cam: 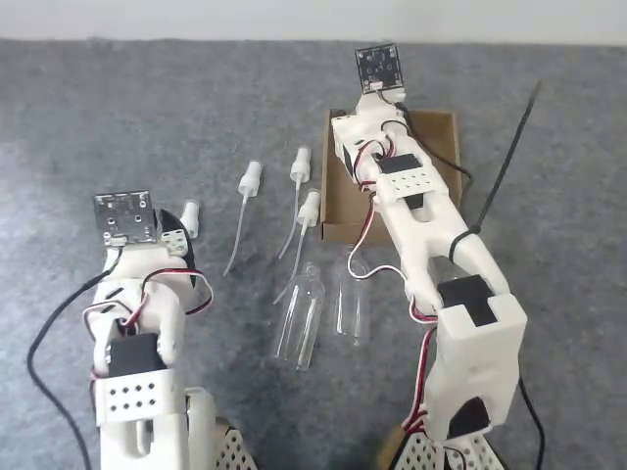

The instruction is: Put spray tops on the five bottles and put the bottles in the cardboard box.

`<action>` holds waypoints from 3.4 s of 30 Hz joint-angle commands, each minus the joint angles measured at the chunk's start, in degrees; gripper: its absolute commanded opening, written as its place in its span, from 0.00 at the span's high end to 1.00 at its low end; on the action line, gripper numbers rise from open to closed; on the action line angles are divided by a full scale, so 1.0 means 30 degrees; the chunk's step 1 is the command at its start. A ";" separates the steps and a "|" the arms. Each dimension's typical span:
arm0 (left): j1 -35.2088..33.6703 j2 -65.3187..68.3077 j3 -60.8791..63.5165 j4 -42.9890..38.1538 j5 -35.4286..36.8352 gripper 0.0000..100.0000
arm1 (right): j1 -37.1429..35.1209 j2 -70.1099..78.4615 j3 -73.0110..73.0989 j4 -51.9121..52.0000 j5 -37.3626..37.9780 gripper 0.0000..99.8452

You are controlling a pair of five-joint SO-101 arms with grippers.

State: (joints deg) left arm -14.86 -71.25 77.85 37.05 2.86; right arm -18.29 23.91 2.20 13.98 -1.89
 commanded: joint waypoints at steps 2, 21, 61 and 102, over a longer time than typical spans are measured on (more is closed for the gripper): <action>-0.0117 -0.0029 -0.0190 -0.0645 -0.0029 0.98 | -0.0103 -0.0747 -0.1260 0.0132 0.0381 0.71; -0.0117 -0.0029 -0.0190 -0.0645 -0.0029 0.98 | -0.0073 -0.4117 -0.1231 0.0220 0.0381 0.71; -0.0117 -0.0029 -0.0190 -0.0674 -0.0029 0.98 | 0.9158 -1.5106 0.4366 2.3546 0.4513 0.69; -0.0147 -0.0029 -0.0161 -0.0674 -0.0029 0.98 | 2.1407 -0.6110 0.7678 1.2645 0.3253 0.79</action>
State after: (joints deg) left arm -15.30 -71.25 77.85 37.05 2.86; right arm 44.66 6.07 26.55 52.31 12.35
